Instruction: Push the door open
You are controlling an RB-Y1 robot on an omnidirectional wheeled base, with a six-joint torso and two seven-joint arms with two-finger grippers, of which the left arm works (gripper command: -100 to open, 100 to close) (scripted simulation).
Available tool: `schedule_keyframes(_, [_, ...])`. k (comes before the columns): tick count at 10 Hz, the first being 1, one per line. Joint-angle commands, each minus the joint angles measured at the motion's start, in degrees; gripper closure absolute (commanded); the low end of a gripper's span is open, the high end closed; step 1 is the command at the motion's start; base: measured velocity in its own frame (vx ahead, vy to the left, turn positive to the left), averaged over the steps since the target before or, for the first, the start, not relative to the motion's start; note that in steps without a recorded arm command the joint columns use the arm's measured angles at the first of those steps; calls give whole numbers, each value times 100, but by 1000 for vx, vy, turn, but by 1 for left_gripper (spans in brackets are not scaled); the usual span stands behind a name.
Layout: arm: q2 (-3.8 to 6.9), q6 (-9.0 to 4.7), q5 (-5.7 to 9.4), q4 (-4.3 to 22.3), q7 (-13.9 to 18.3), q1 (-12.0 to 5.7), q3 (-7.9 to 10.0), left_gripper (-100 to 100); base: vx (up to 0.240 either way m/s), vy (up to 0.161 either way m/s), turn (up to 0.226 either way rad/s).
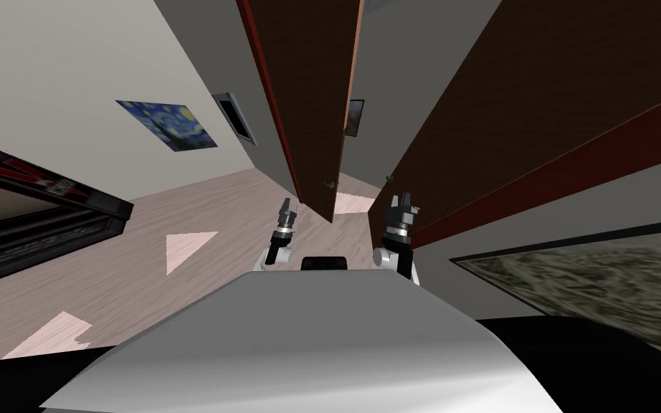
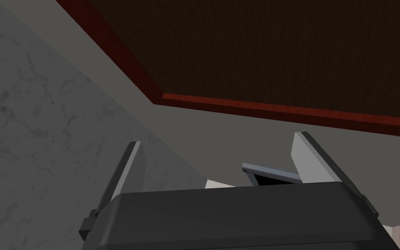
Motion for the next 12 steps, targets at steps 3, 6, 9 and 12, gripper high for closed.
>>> schedule_keyframes(3, [24,-83,-56,523,67,-210,-70,-100,98,29,-75])
schedule_keyframes(6, [45,-152,-103,935,124,-364,-131,-100,90,26,-70])
schedule_keyframes(9, [58,-221,-149,1348,180,-518,-192,-100,96,33,-72])
schedule_keyframes(12, [67,-289,-195,1756,236,-670,-253,-100,100,38,-75])
